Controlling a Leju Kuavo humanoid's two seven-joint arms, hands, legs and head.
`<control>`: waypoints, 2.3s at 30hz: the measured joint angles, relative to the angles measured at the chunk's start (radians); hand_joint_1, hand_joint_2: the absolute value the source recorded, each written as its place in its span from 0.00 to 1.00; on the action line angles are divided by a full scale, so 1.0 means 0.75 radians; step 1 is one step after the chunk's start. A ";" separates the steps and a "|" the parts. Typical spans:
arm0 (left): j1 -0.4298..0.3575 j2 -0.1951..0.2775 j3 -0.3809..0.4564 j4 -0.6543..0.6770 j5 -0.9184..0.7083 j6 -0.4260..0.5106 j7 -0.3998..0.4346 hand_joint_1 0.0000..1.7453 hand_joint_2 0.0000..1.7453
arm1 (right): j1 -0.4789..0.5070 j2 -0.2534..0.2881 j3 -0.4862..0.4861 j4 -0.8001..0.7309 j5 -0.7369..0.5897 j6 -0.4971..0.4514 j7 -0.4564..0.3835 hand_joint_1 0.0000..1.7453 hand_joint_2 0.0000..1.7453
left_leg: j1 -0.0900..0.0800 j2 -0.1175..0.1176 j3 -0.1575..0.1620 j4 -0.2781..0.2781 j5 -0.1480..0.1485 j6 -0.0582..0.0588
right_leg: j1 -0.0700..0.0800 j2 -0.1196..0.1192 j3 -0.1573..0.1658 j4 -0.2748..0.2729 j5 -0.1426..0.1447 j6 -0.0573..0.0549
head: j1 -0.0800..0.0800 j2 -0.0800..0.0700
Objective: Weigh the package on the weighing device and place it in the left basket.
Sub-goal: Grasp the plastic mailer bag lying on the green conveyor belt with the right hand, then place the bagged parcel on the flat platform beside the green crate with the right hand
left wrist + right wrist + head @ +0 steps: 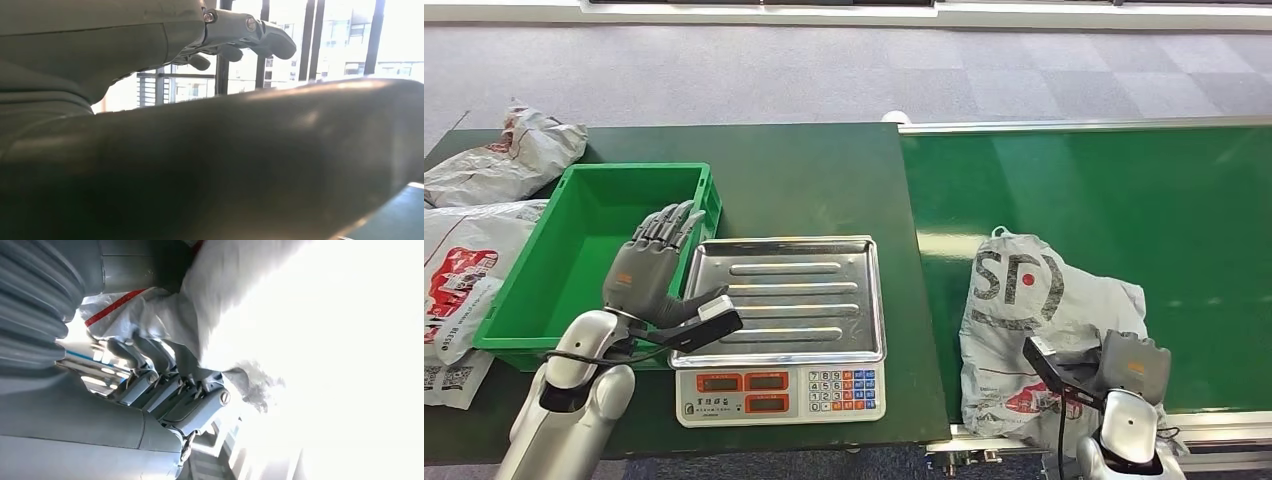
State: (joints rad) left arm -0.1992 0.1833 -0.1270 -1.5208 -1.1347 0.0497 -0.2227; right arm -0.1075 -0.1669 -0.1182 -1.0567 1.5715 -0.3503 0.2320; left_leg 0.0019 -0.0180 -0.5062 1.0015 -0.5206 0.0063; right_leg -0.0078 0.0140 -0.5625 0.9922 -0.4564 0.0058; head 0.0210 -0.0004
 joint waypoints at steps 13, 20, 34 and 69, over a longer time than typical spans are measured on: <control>0.043 0.000 0.009 -0.048 0.000 0.019 -0.008 0.00 0.00 | -0.004 -0.012 -0.010 -0.244 -0.022 -0.055 -0.107 1.00 1.00 | 0.000 0.000 -0.005 0.000 0.004 -0.006 | 0.000 0.001 -0.008 0.007 0.000 0.000 | 0.000 0.000; 0.047 -0.001 0.009 -0.066 -0.001 0.034 -0.017 0.00 0.00 | -0.225 -0.030 0.086 -0.285 -0.136 0.058 -0.300 1.00 1.00 | -0.001 0.006 -0.013 0.000 0.005 -0.008 | -0.001 0.006 -0.012 0.010 0.002 -0.001 | 0.000 0.000; -0.049 -0.052 0.000 -0.028 0.051 0.050 -0.042 0.00 0.00 | -1.132 0.091 0.677 -0.039 -0.196 0.397 -0.309 1.00 1.00 | -0.005 0.005 -0.029 0.001 0.024 -0.018 | -0.005 0.007 -0.043 0.021 0.017 -0.006 | 0.000 0.000; -0.150 -0.053 0.146 0.118 0.017 0.176 0.025 0.00 0.00 | -1.057 0.562 1.328 0.162 -0.793 0.314 -0.545 1.00 1.00 | -0.001 0.004 -0.031 0.000 0.026 -0.021 | -0.002 0.007 -0.045 0.023 0.017 -0.009 | 0.000 0.000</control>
State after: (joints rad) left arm -0.3120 0.1439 -0.0177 -1.4324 -1.1220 0.1816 -0.2041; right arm -0.9002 0.2544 0.8782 -0.9349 0.9771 -0.1145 -0.1770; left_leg 0.0011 -0.0152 -0.5293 1.0018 -0.5009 -0.0096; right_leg -0.0094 0.0194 -0.5960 1.0094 -0.4433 -0.0011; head 0.0207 -0.0004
